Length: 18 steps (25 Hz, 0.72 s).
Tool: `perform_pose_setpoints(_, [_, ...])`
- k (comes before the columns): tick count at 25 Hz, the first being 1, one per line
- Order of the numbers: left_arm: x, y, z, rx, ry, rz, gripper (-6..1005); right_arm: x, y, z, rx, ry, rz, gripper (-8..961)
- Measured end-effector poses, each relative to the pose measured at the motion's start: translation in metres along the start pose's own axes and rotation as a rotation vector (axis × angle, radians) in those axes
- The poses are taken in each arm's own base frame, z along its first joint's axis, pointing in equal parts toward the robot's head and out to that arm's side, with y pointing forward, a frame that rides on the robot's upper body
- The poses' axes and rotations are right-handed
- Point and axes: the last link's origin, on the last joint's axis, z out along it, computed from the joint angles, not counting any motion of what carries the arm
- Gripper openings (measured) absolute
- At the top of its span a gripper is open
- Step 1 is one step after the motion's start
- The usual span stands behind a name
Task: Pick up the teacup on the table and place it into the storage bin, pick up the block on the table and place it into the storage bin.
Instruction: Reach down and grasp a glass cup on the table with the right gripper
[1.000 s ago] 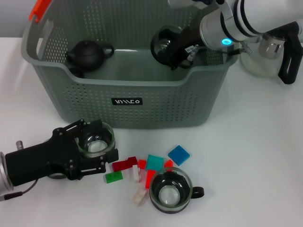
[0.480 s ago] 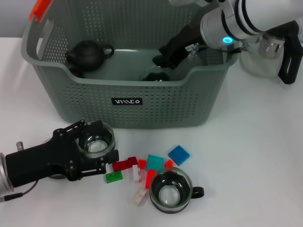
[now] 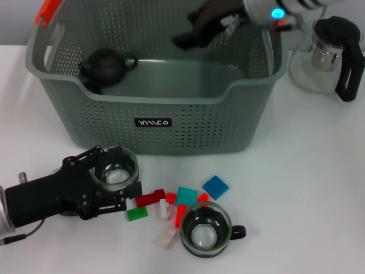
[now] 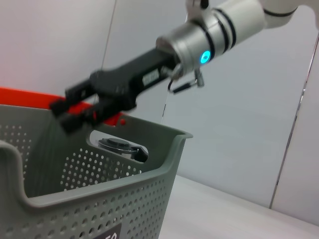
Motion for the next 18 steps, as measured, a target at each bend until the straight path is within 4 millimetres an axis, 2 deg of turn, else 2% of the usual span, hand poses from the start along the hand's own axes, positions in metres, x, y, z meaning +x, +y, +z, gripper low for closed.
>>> perform_pose_setpoints(5, [0.0, 0.0, -0.001, 0.001, -0.002, 0.0, 933, -0.022, 0.002, -0.034, -0.009, -0.145, 0.001, 624])
perform_pose_setpoints(9, [0.0, 0.0, -0.001, 0.0, -0.004, 0.0, 933, -0.024, 0.01, -0.063, -0.055, -0.249, -0.003, 622])
perform_pose_setpoints(13, [-0.001, -0.001, -0.001, 0.003, -0.01, 0.003, 933, -0.01, 0.027, -0.083, -0.142, -0.272, -0.052, 620])
perform_pose_setpoints(18, [0.0, 0.0, -0.003, -0.001, -0.013, 0.008, 933, 0.021, 0.052, -0.101, -0.278, -0.214, -0.151, 617])
